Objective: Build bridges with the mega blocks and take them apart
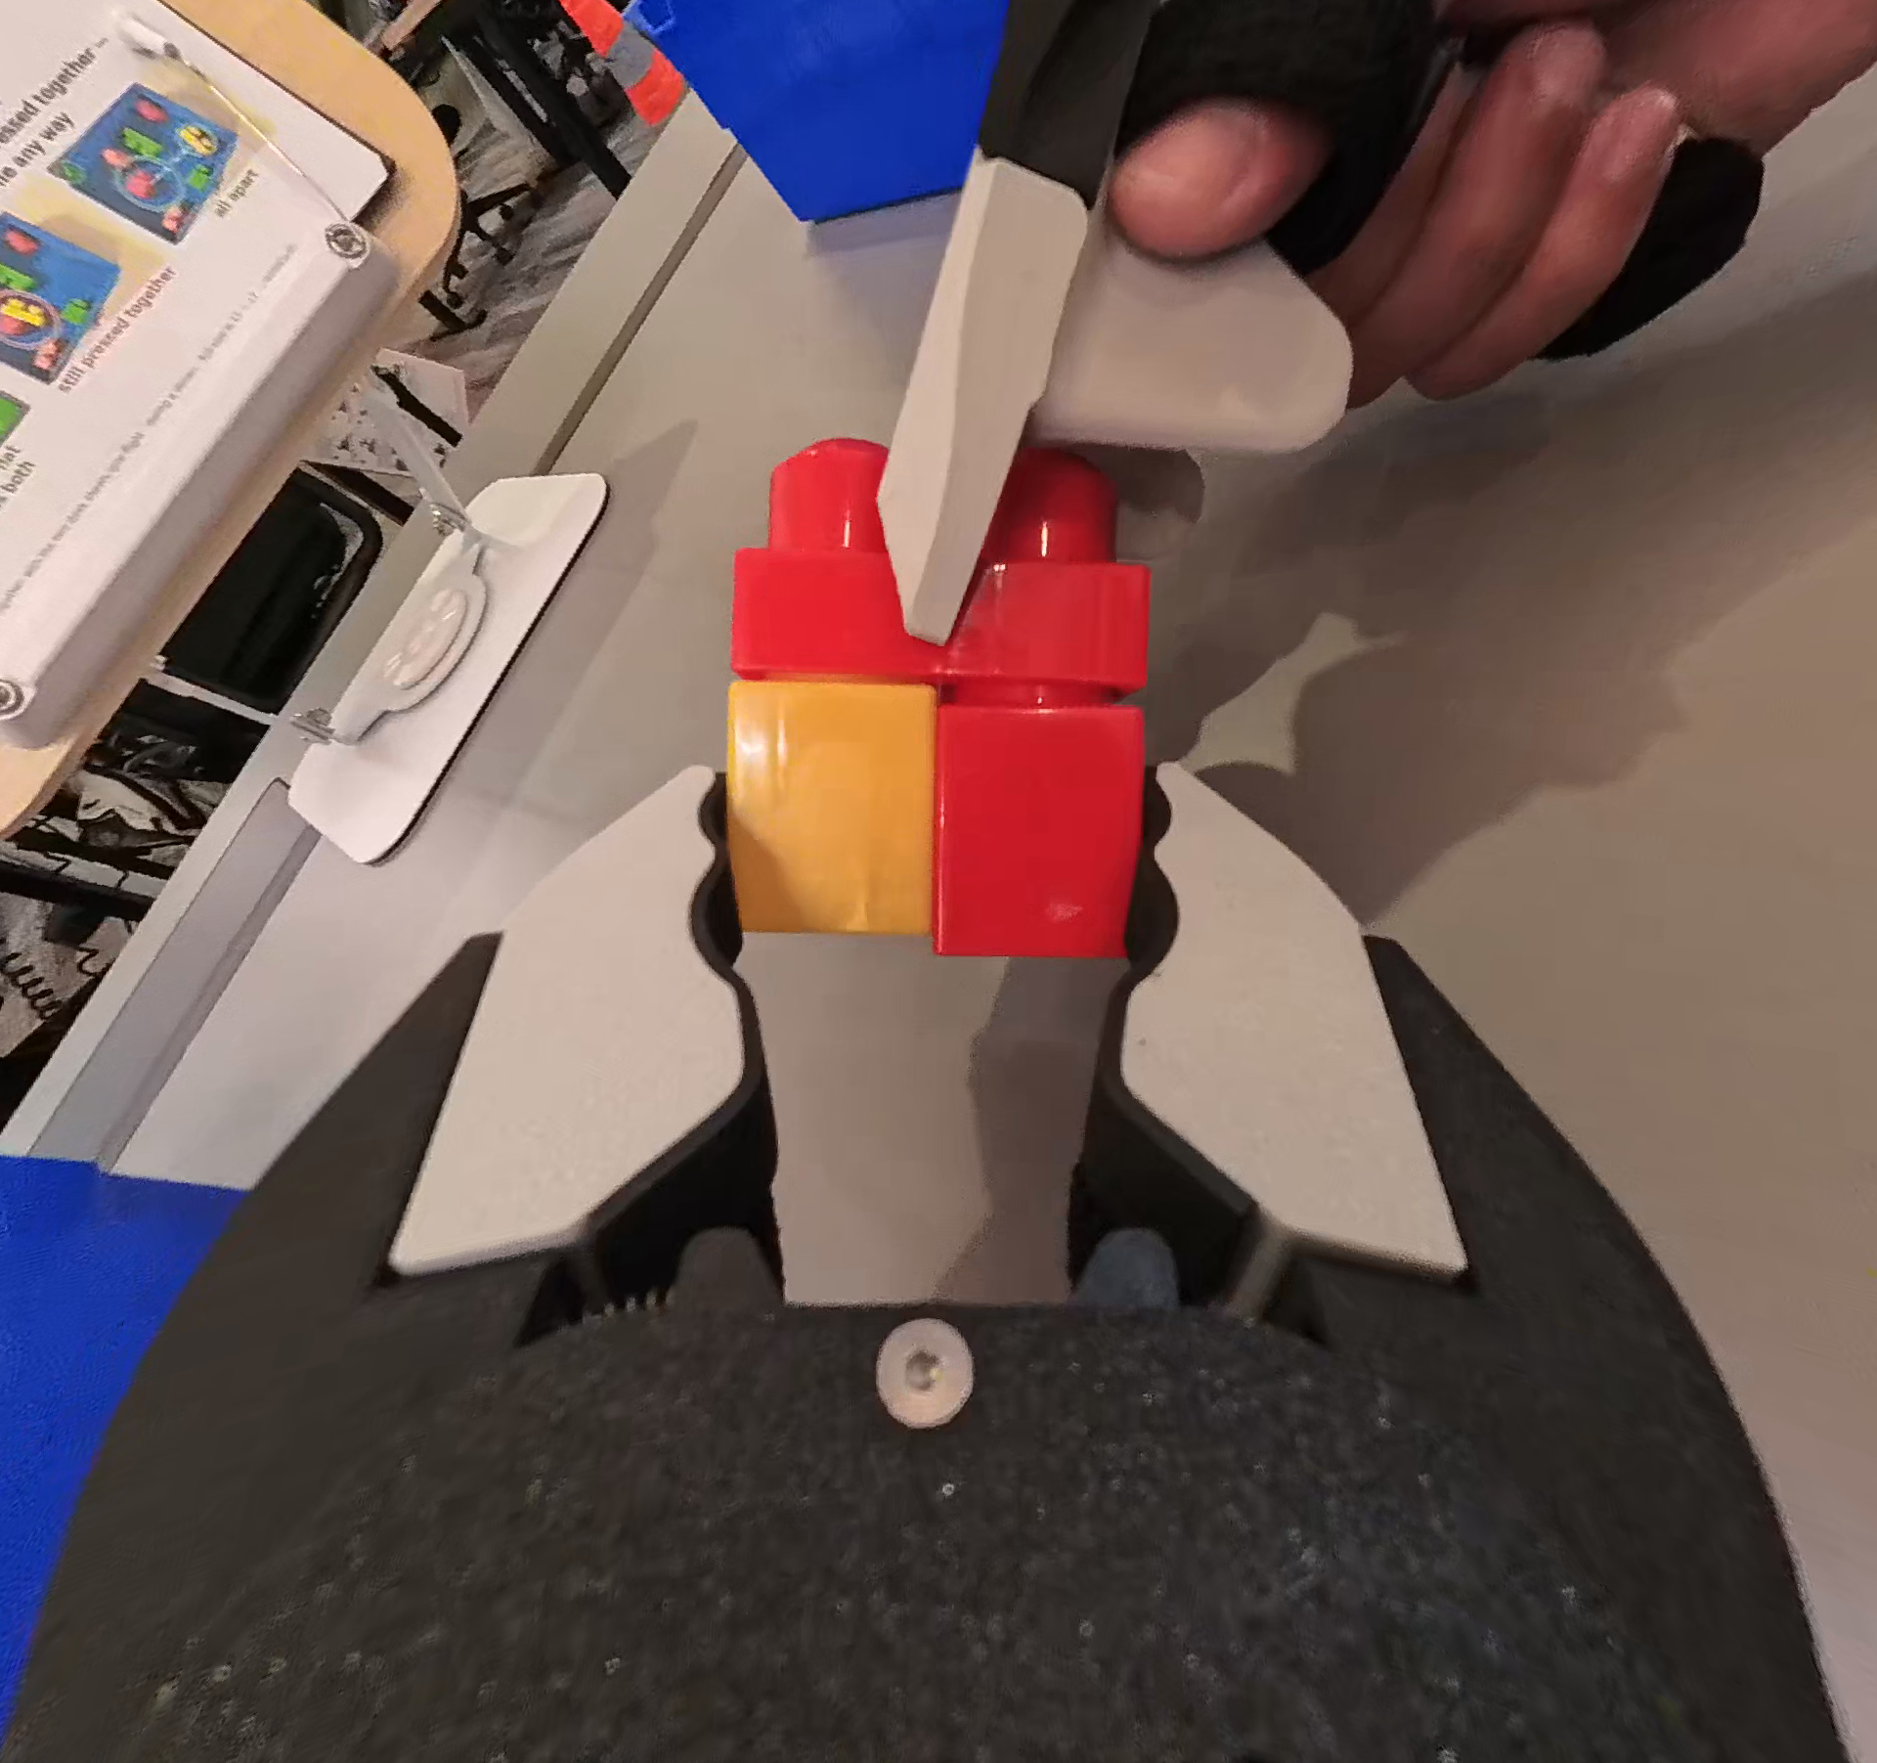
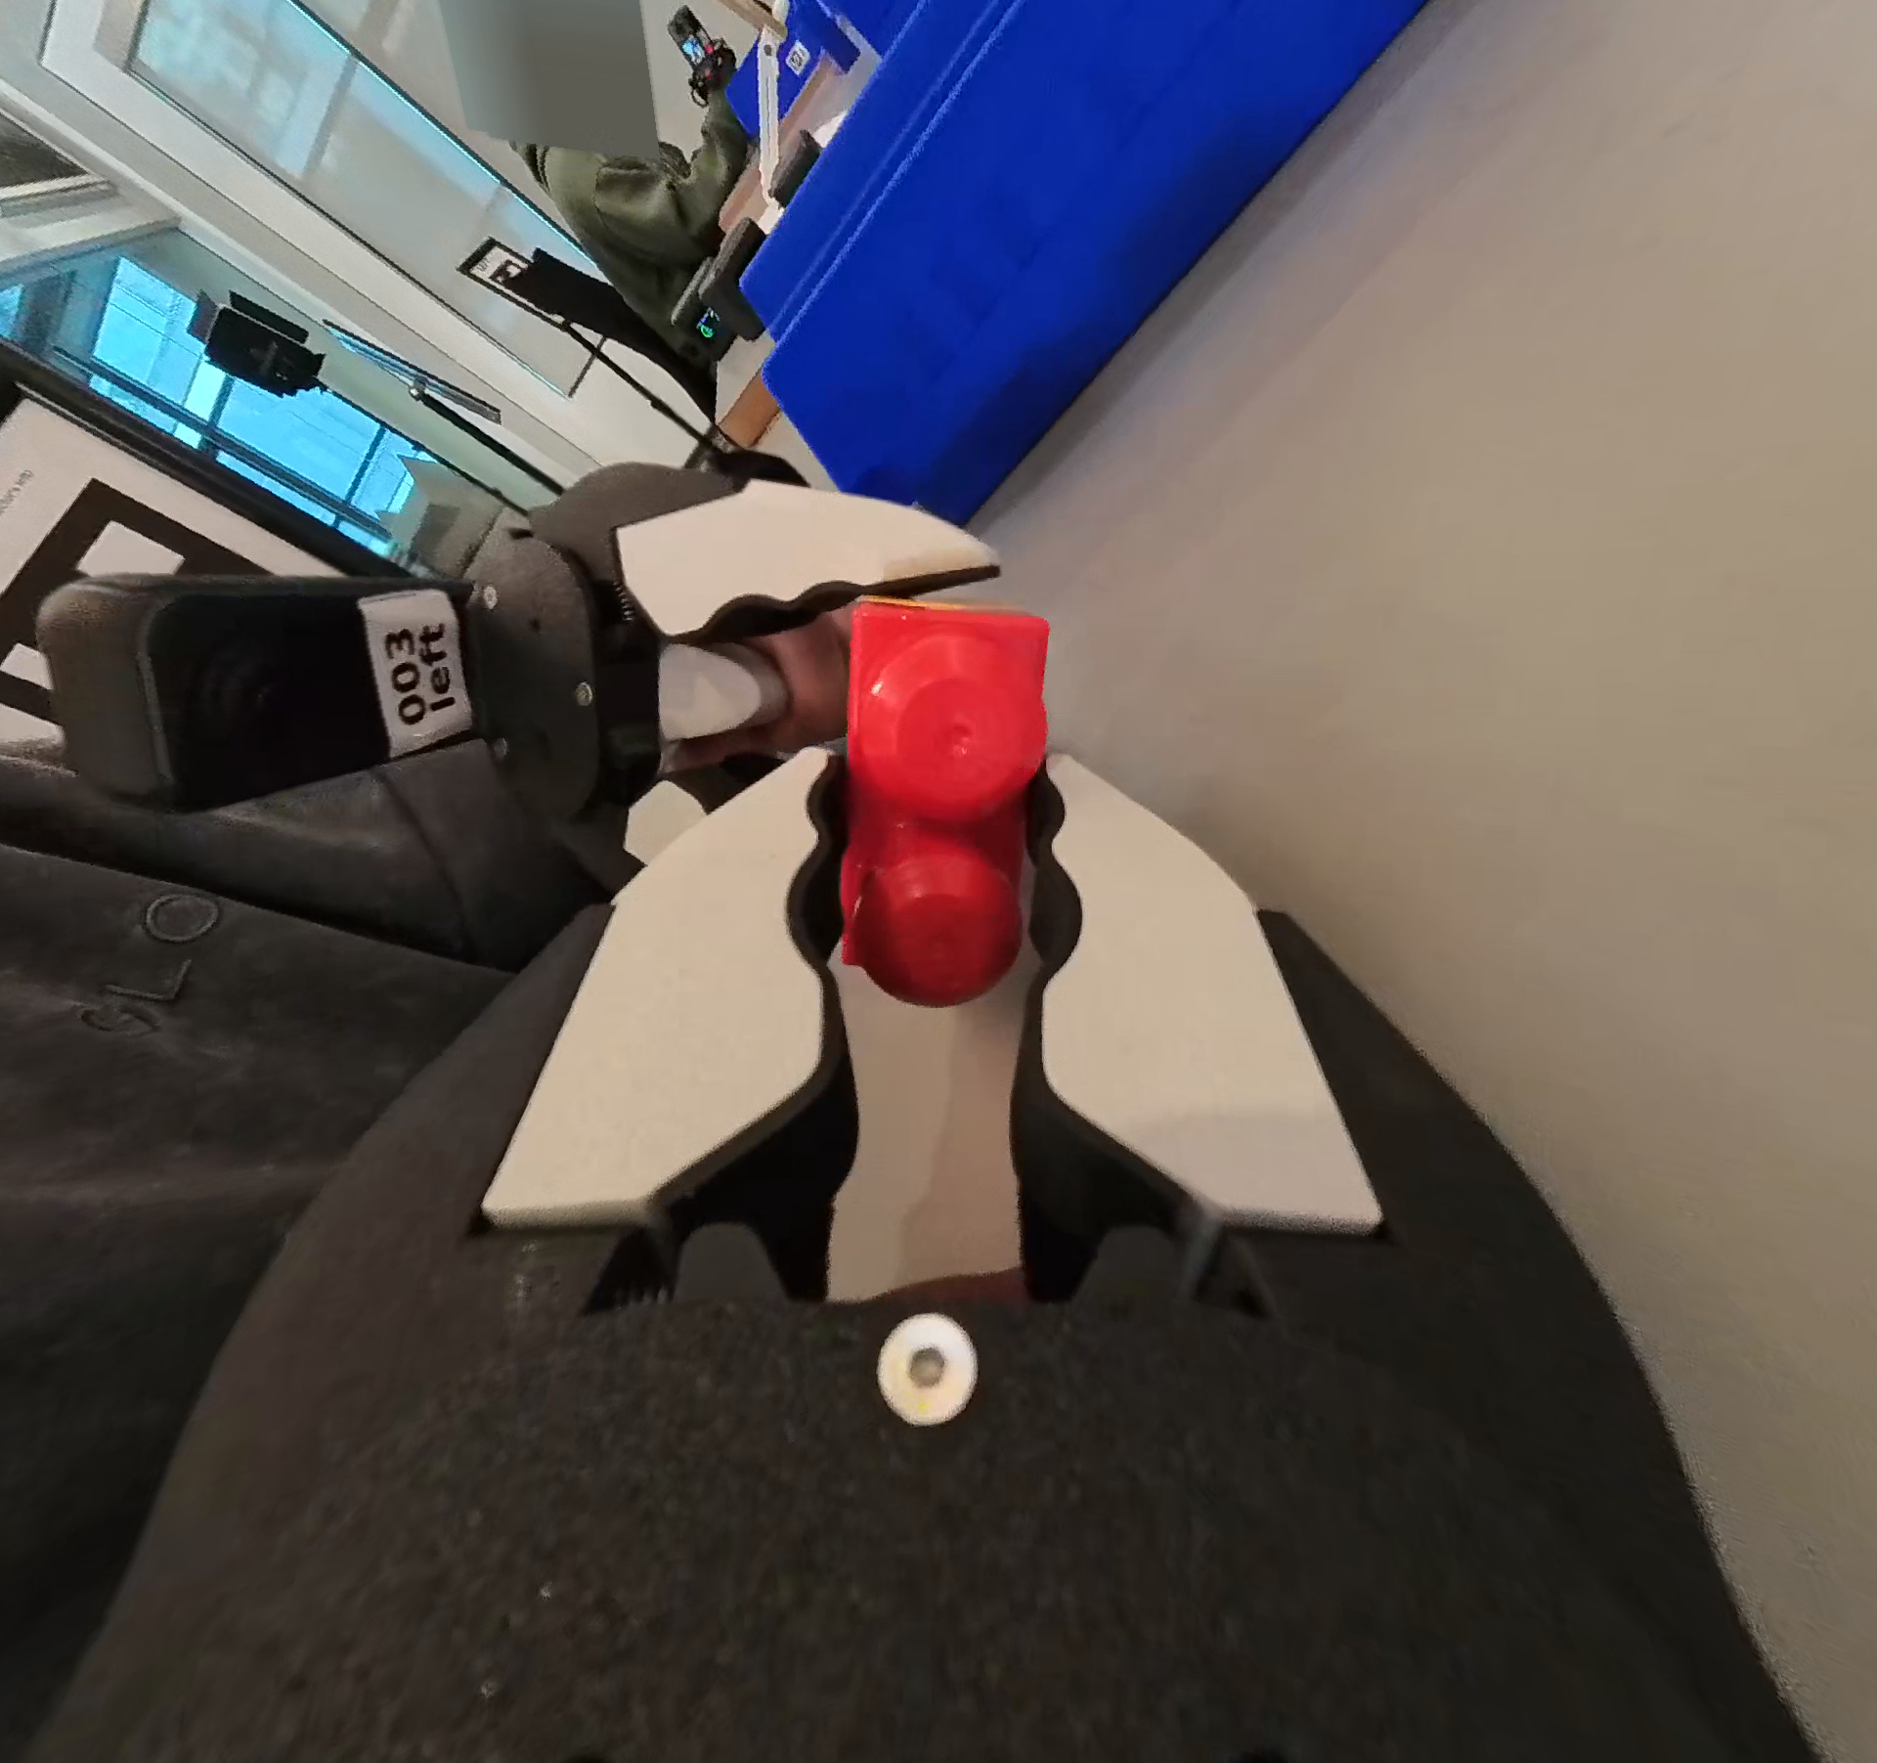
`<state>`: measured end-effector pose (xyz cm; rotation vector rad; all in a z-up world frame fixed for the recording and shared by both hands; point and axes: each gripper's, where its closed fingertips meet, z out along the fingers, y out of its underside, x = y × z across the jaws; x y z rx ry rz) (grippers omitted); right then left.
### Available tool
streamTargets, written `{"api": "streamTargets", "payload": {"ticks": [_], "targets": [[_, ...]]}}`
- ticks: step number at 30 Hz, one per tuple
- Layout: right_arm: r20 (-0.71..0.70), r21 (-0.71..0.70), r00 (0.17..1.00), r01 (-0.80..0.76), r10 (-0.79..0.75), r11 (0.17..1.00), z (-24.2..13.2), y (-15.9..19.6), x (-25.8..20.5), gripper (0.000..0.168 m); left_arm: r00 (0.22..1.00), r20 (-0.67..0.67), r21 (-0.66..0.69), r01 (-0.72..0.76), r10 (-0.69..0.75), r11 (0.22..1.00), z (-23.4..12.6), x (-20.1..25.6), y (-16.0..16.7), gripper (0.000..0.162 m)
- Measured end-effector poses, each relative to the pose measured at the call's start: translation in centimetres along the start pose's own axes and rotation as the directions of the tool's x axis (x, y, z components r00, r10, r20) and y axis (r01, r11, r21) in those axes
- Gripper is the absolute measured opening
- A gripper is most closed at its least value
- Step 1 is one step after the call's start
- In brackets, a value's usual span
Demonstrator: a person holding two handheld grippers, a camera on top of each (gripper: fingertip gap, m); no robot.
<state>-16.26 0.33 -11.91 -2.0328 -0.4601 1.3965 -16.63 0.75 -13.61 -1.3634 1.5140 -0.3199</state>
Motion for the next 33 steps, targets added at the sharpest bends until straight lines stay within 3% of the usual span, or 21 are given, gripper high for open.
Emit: {"api": "streamTargets", "payload": {"ticks": [16, 27, 30, 33], "targets": [[-0.04, -0.054, 0.999, 0.029, -0.031, 0.998, 0.0, 1.2, 0.3, 0.034, 0.998, -0.041, -0.019, -0.042, 0.041, 0.999, 0.8, 1.2, -0.1, 0.074], [-0.024, 0.007, 0.999, 0.026, -0.026, 1.0, -0.1, 0.6, 0.8, 0.034, 0.999, -0.012, -0.034, -0.034, 0.033, 0.999, 0.5, 0.3, -0.1, 0.08], [-0.008, 0.054, 1.0, 0.007, -0.007, 0.999, -0.7, 0.0, 1.0, 0.034, 0.998, -0.042, -0.002, 0.056, -0.056, 0.998, -0.5, -0.2, -0.5, 0.083], [0.053, 0.158, 0.998, 0.023, -0.032, 0.987, -1.5, -1.5, -0.1, 0.034, 0.942, -0.138, 0.02, 0.311, -0.306, 0.95, -1.1, -0.6, -0.6, 0.083]]}}
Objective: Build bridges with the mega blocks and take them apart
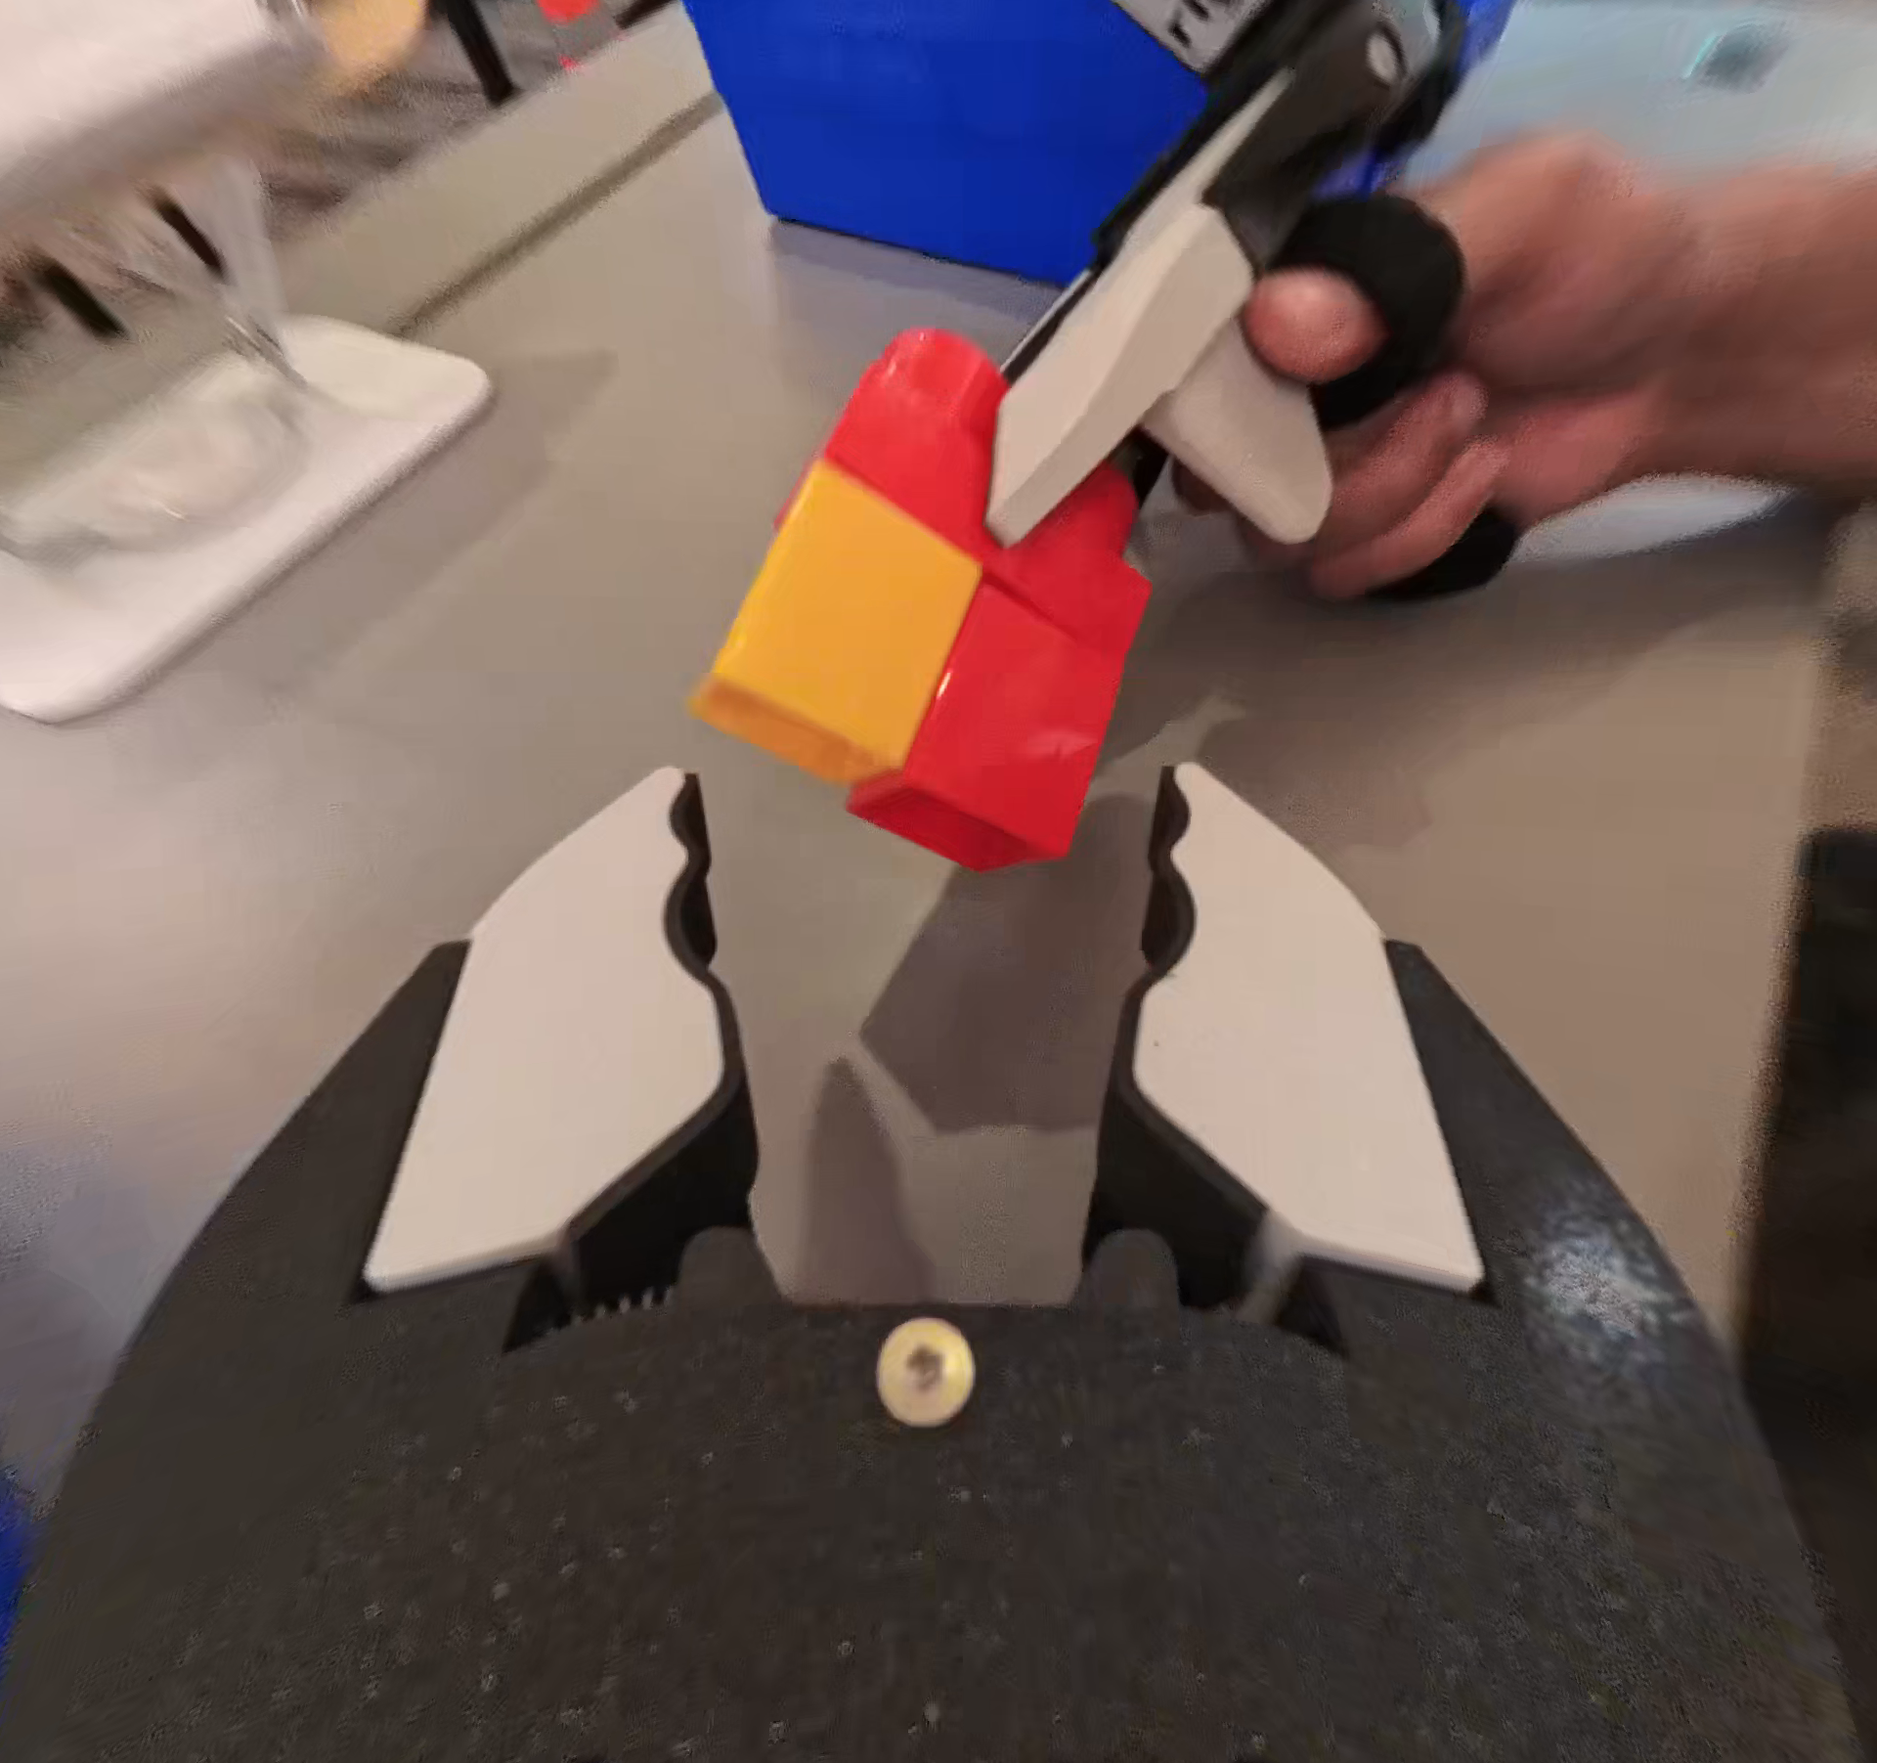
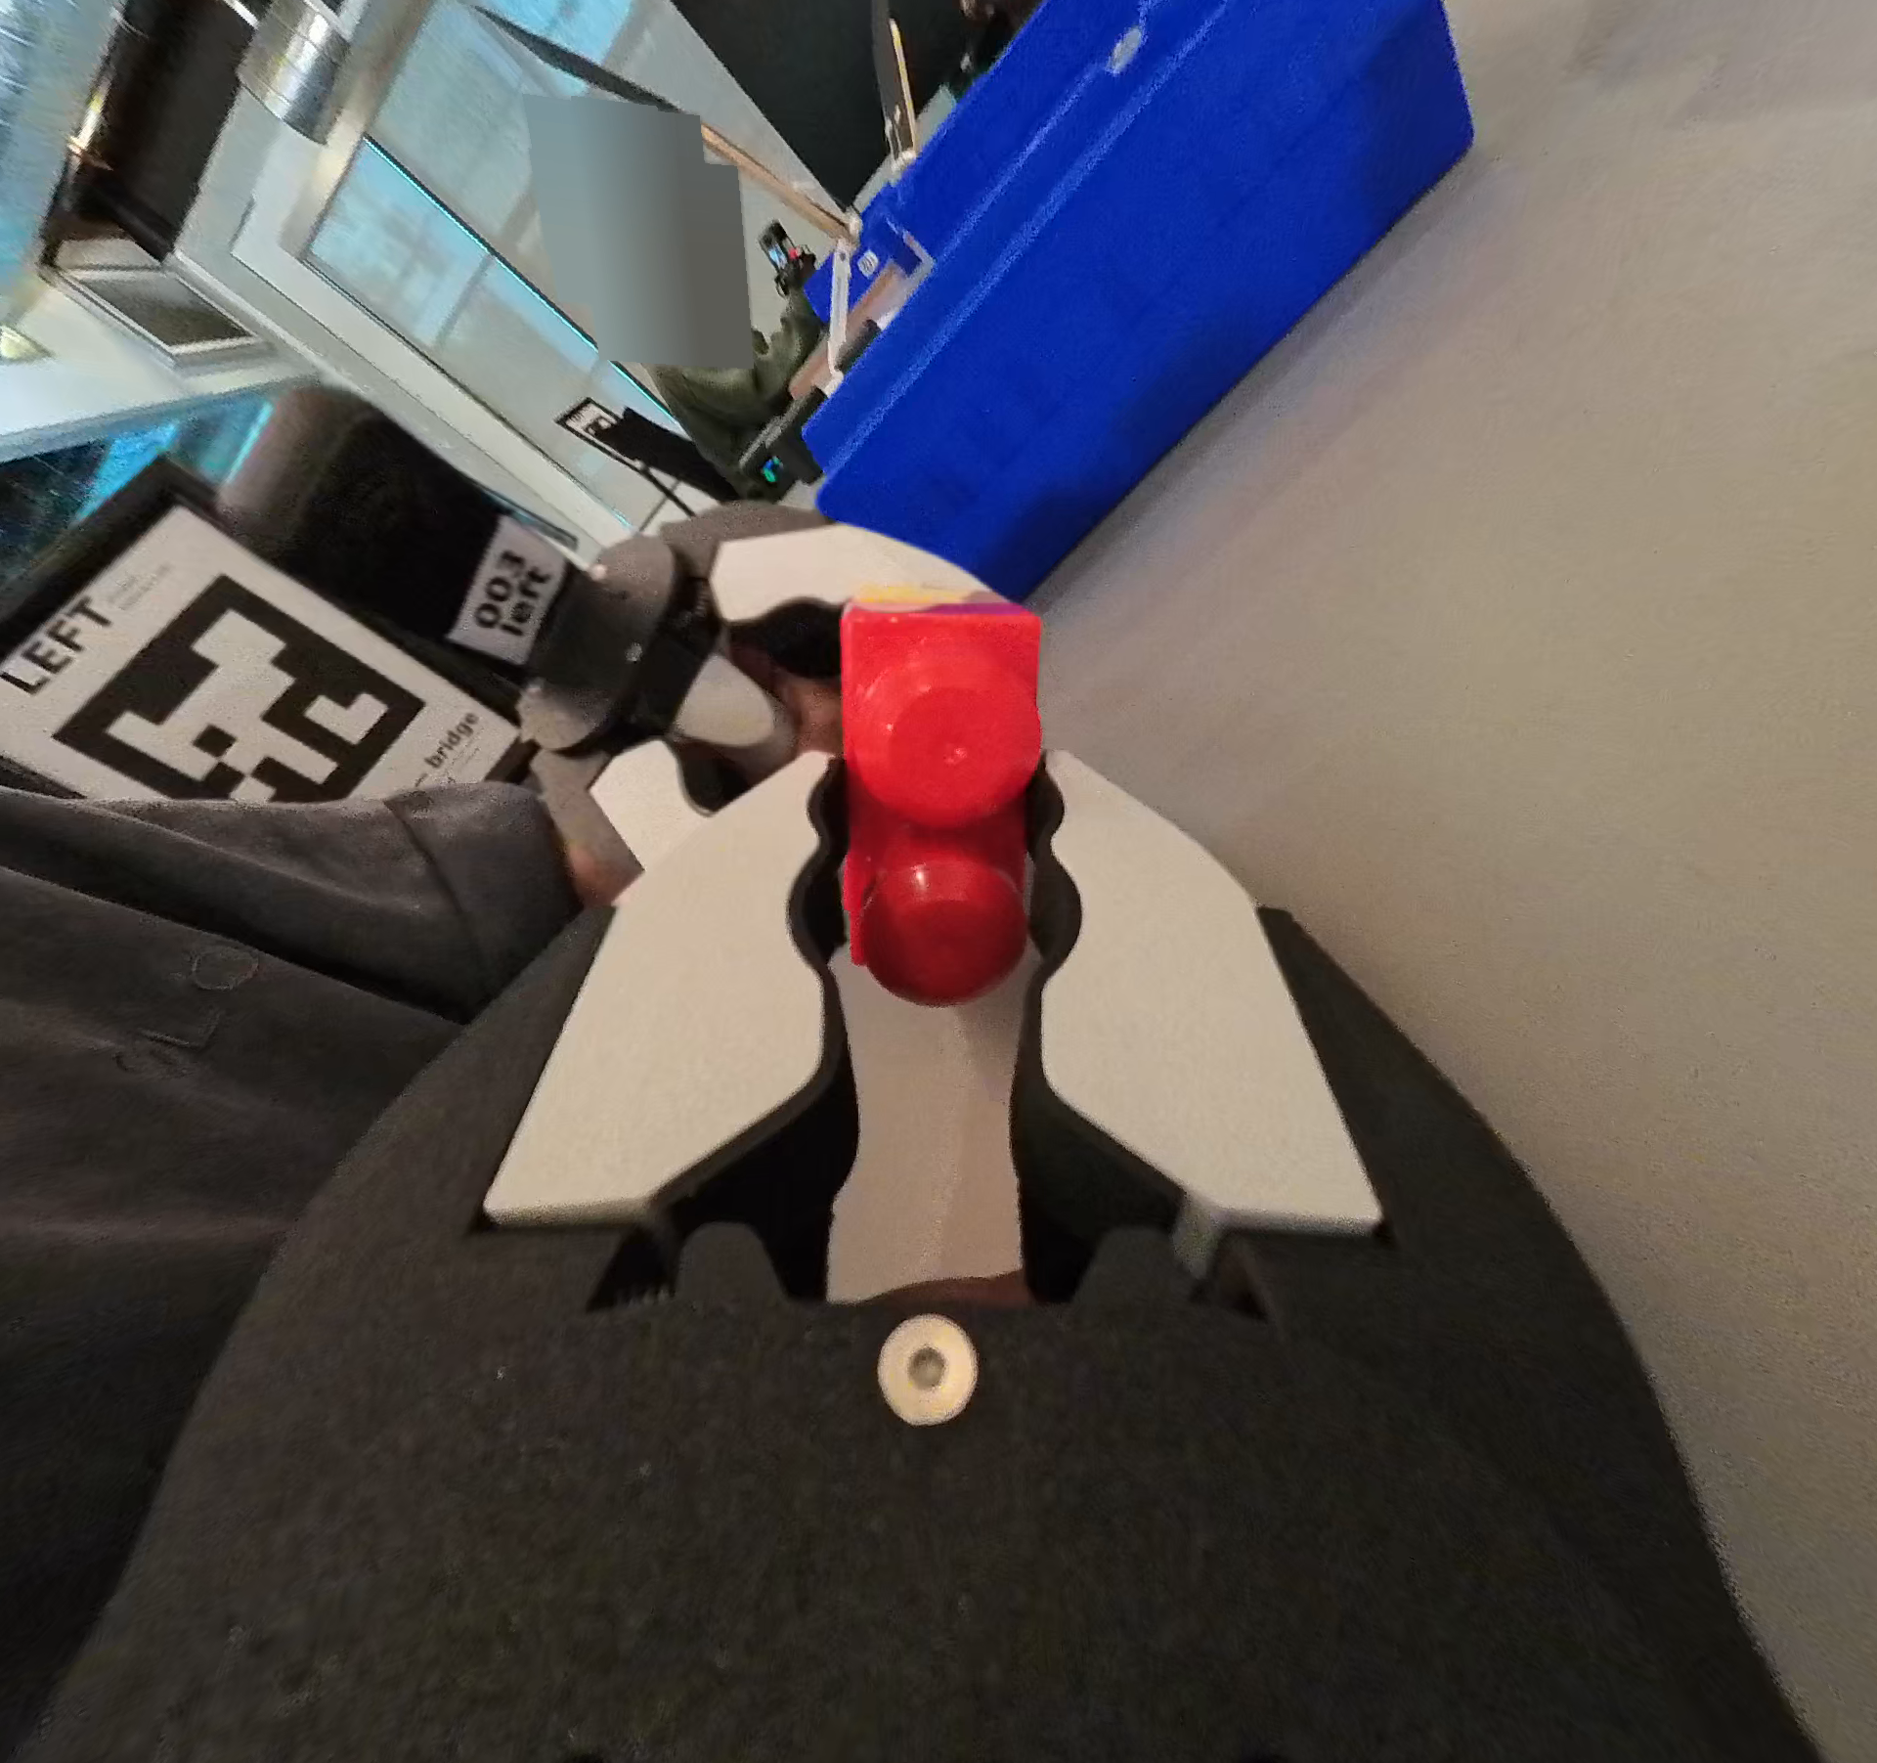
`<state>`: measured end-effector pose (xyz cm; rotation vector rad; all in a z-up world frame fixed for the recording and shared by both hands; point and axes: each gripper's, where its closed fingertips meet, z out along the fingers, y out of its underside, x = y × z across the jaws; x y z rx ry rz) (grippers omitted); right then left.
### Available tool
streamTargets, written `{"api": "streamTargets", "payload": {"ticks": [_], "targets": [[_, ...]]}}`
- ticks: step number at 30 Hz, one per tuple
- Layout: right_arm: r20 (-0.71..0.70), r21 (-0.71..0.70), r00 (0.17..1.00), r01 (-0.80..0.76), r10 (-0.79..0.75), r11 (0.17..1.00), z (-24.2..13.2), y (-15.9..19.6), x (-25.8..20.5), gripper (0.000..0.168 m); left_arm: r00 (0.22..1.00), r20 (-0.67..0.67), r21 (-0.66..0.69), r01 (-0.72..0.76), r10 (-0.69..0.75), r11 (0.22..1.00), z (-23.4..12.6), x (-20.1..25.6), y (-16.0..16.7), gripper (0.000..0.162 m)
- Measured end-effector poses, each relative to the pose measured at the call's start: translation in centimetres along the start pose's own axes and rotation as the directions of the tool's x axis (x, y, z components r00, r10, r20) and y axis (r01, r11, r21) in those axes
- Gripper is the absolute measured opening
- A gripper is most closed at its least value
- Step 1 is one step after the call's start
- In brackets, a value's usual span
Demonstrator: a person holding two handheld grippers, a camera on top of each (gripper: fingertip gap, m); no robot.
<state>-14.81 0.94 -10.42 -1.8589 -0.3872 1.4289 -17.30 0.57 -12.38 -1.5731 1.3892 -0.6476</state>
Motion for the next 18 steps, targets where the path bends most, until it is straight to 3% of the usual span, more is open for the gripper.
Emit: {"api": "streamTargets", "payload": {"ticks": [2, 4, 6, 9, 13, 18], "targets": [[0.017, 0.054, 1.0, 0.018, -0.019, 0.998, -0.2, -0.8, -0.6, 0.034, 0.96, -0.145, 0.03, 0.244, -0.238, 0.969, -0.1, 0.4, -0.2, 0.083], [0.017, 0.074, 0.999, 0.046, -0.047, 0.996, -0.2, -1.1, -1.1, 0.034, 0.85, -0.32, 0.051, 0.457, -0.419, 0.888, -0.5, 1.0, -1.1, 0.076], [0.024, 0.083, 0.997, 0.077, -0.079, 0.994, -0.2, -1.2, -1.6, 0.034, 0.738, -0.443, 0.053, 0.588, -0.509, 0.807, -0.9, 1.0, -2.1, 0.071], [0.031, 0.1, 0.995, 0.092, -0.095, 0.991, -0.3, -1.5, -2.2, 0.034, 0.659, -0.515, 0.032, 0.655, -0.549, 0.755, -1.0, 0.7, -2.3, 0.063], [0.03, 0.103, 0.994, 0.097, -0.101, 0.99, -0.2, -1.4, -2.4, 0.034, 0.617, -0.571, 0.035, 0.678, -0.542, 0.735, -1.3, 0.9, -2.7, 0.038], [0.049, 0.1, 0.996, 0.068, -0.073, 0.993, -0.1, -1.4, -2.5, 0.034, 0.582, -0.598, 0.024, 0.699, -0.55, 0.714, -1.5, 0.9, -2.9, 0.036]]}}
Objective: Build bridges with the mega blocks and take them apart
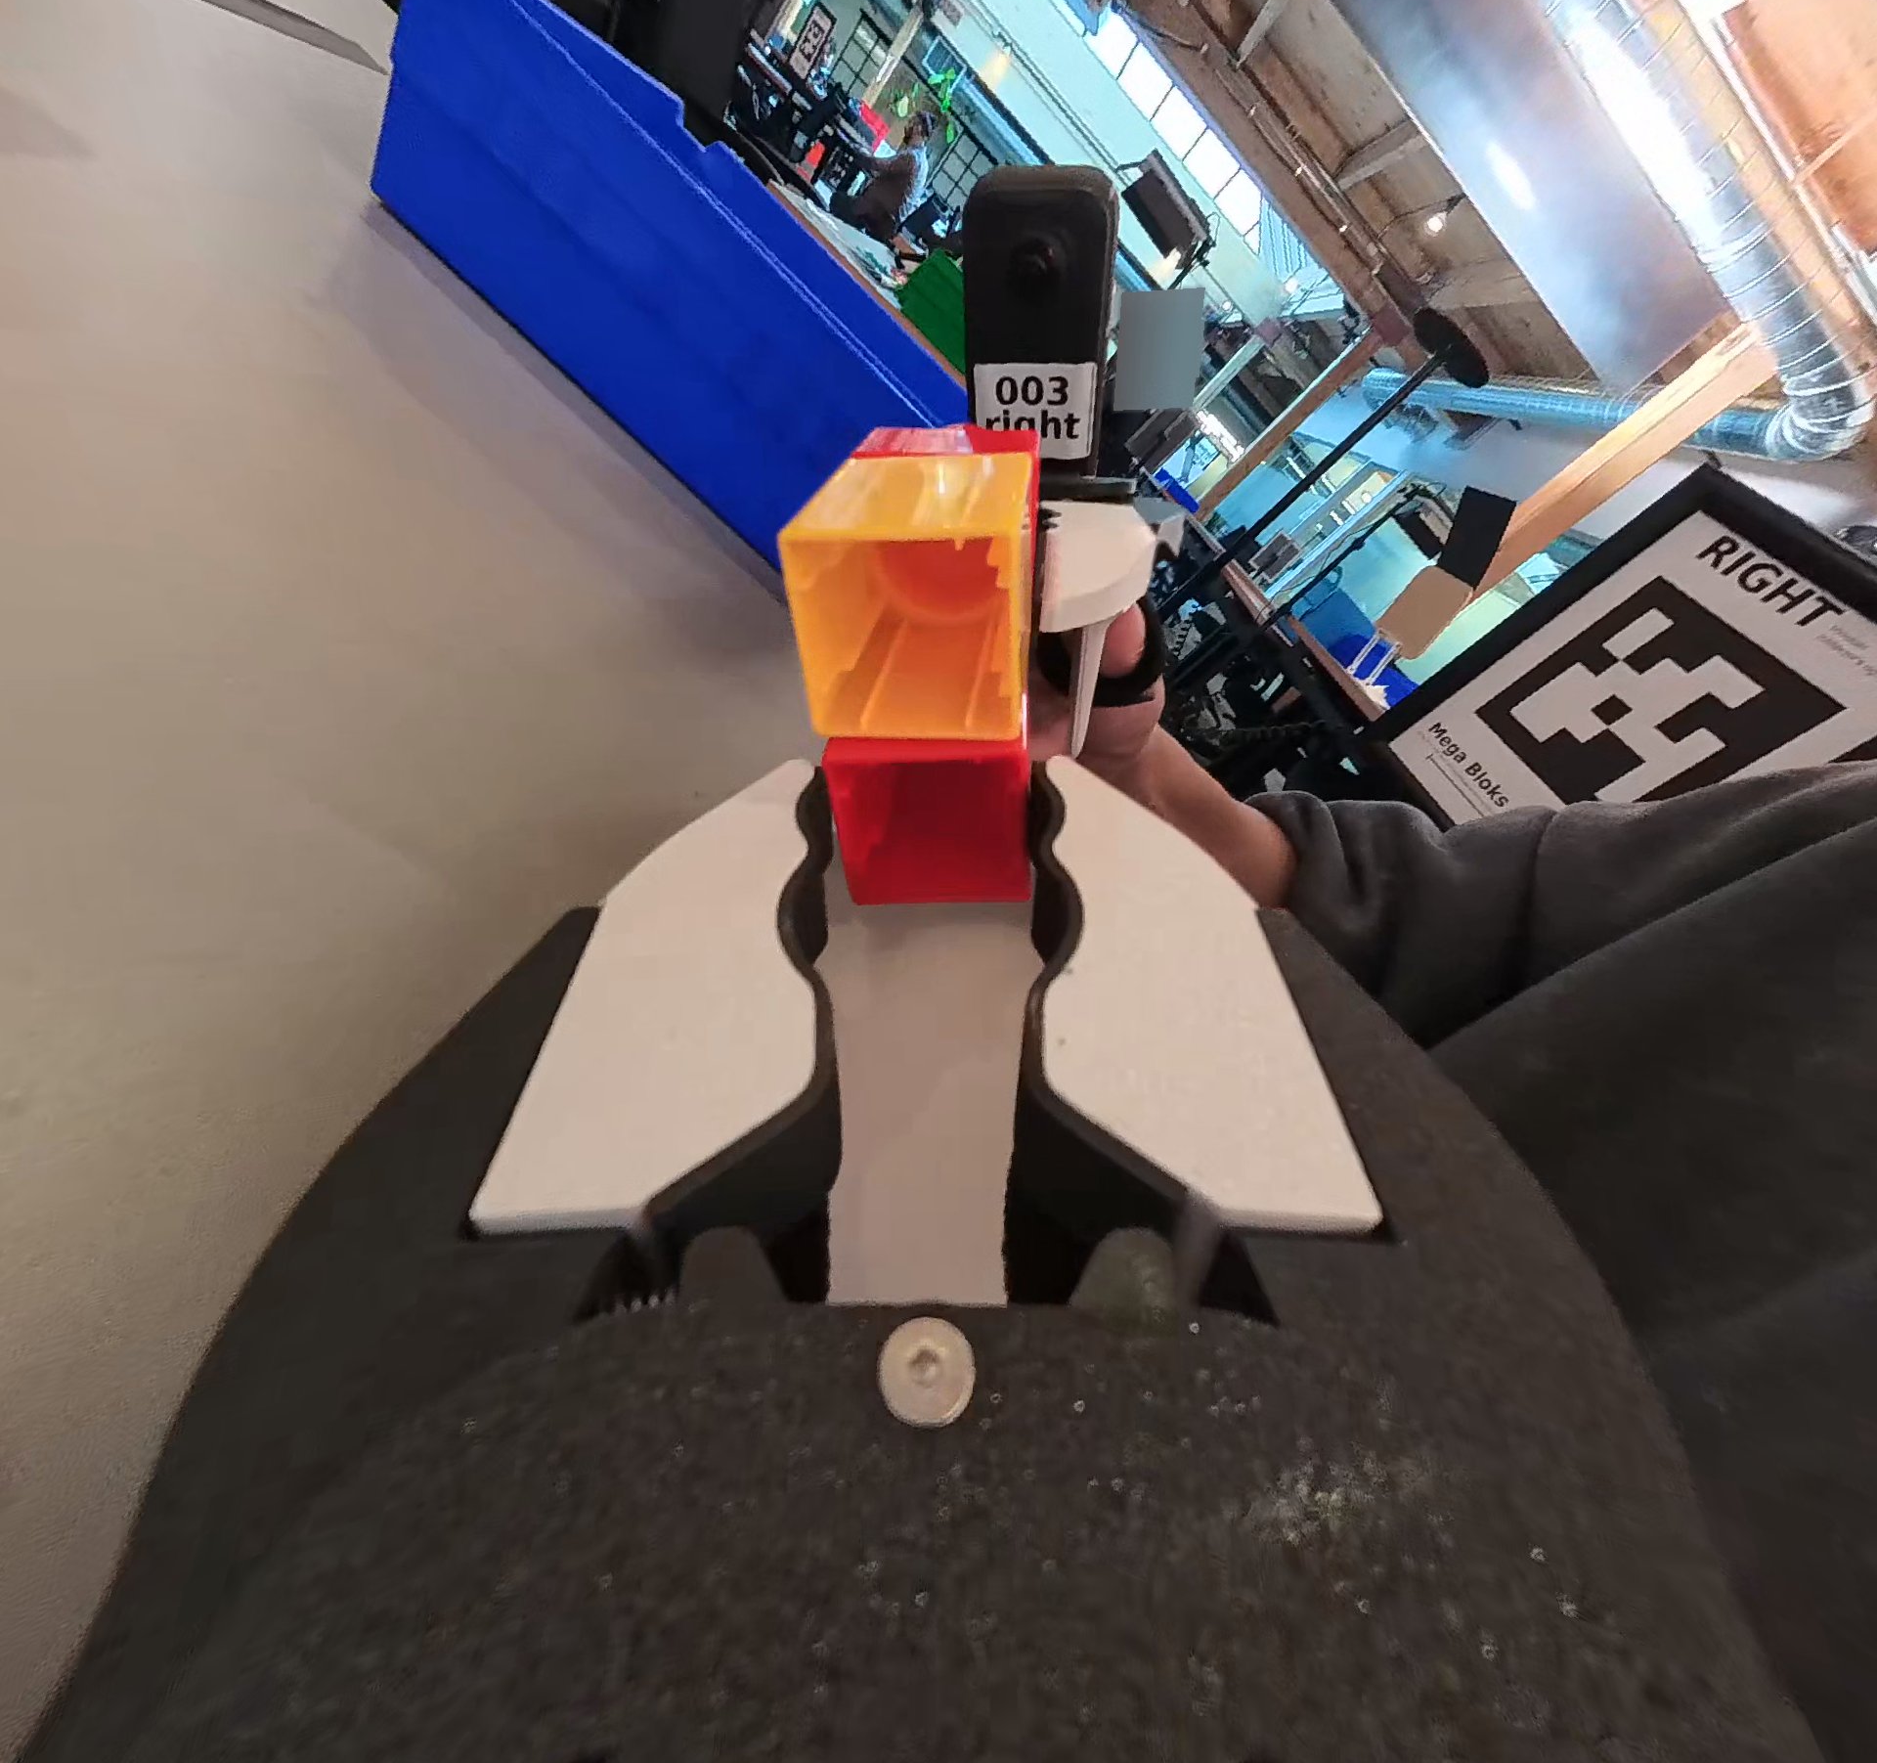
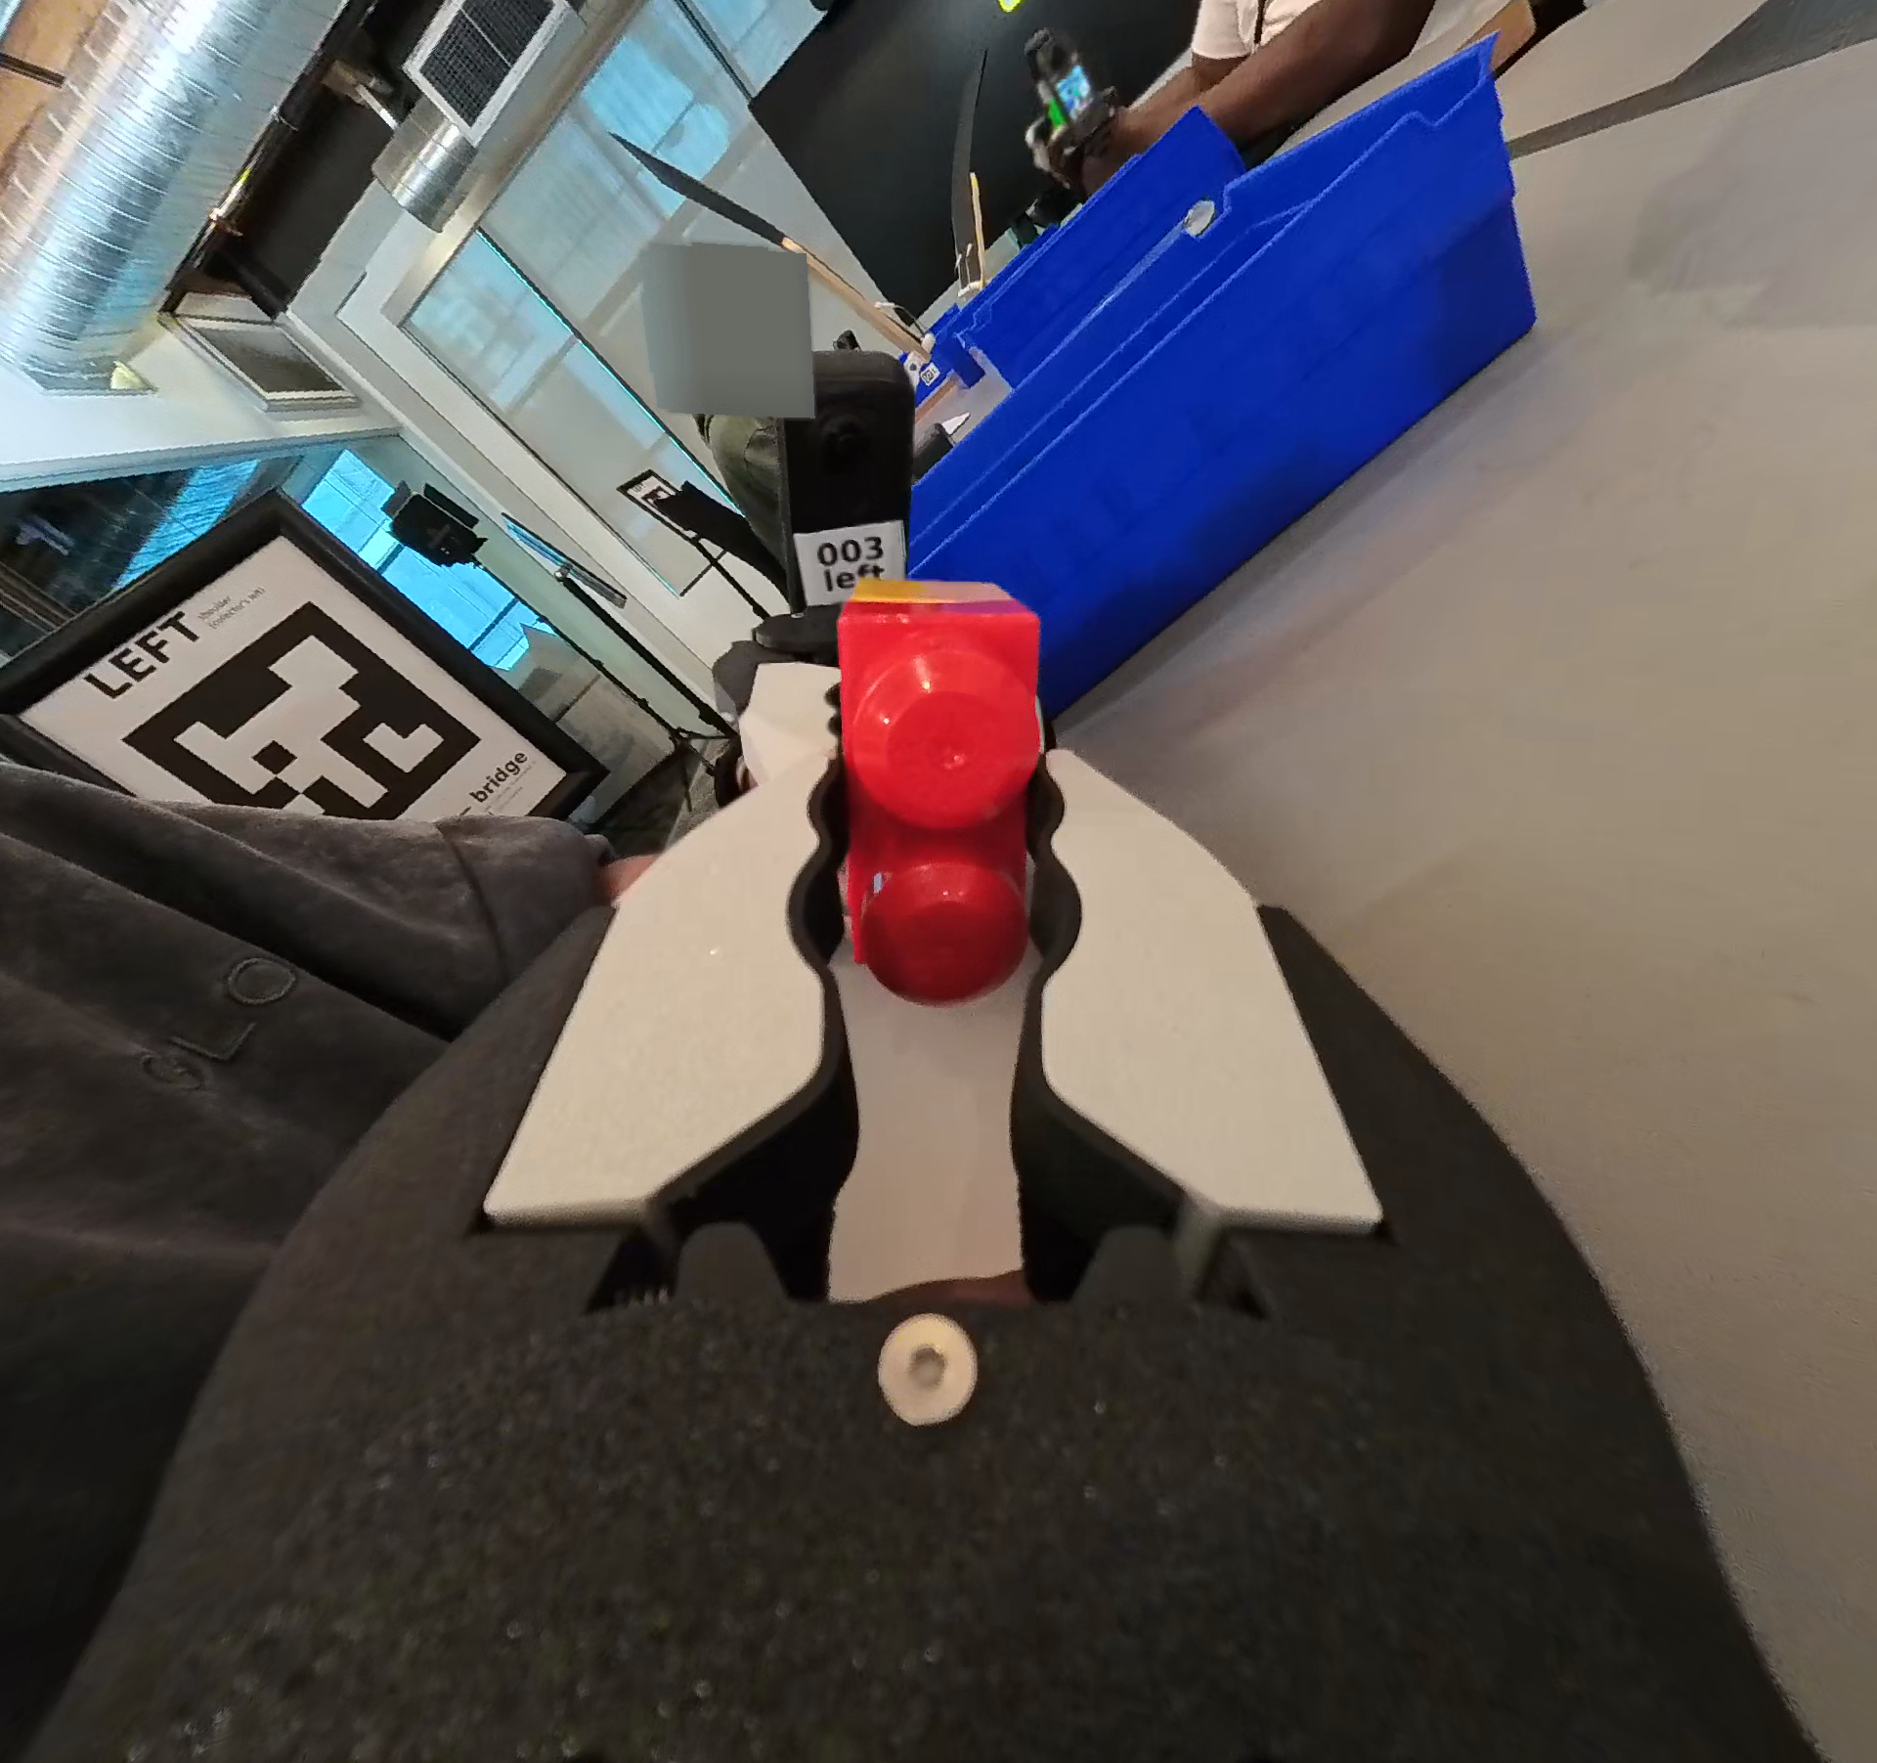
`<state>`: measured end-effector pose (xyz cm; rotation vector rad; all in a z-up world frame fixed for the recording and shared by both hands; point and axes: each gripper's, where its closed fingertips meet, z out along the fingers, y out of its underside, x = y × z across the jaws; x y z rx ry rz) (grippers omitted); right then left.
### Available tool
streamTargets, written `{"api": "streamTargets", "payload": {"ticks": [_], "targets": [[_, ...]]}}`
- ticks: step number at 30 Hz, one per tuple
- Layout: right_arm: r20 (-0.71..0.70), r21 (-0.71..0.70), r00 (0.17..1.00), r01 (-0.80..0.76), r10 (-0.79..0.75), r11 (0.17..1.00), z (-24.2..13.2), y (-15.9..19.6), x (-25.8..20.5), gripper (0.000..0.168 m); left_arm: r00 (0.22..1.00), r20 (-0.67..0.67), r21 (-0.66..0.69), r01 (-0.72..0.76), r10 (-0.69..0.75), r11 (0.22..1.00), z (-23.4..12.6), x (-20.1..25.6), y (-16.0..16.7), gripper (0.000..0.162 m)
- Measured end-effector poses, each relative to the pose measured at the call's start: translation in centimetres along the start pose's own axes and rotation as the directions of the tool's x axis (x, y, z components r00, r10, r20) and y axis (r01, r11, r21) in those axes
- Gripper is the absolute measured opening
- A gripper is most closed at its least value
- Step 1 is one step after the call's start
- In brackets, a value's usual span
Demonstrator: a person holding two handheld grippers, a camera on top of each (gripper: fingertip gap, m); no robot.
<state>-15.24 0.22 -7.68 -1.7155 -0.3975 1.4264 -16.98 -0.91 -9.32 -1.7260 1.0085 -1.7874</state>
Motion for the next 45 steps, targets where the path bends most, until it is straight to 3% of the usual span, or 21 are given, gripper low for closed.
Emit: {"api": "streamTargets", "payload": {"ticks": [14, 17, 26, 39, 45], "targets": [[-0.016, 0.025, 1.0, 0.002, -0.002, 1.0, 0.3, -0.2, -0.2, 0.034, 1.0, -0.008, 0.024, 0.009, -0.009, 1.0, -0.1, 0.1, -0.3, 0.037], [-0.023, 0.003, 1.0, 0.012, -0.012, 1.0, 0.2, 0.0, -0.2, 0.034, 1.0, 0.021, 0.023, -0.004, 0.004, 1.0, -0.6, -0.4, -0.6, 0.05], [-0.034, -0.043, 0.999, 0.014, -0.015, 0.999, 1.1, 0.9, -0.3, 0.033, 1.0, 0.009, 0.028, 0.001, -0.001, 1.0, -0.6, -0.2, -0.6, 0.038], [0.039, -0.139, 0.999, -0.02, 0.026, 0.99, 1.0, 2.7, -0.2, 0.043, 1.0, -0.019, 0.082, 0.016, -0.015, 0.997, -0.9, 0.5, -1.3, 0.036], [0.077, -0.095, 0.996, -0.029, 0.036, 0.995, 1.2, 2.2, -0.8, 0.034, 0.999, -0.041, 0.097, 0.039, -0.035, 0.995, -0.8, 0.6, -1.3, 0.036]]}}
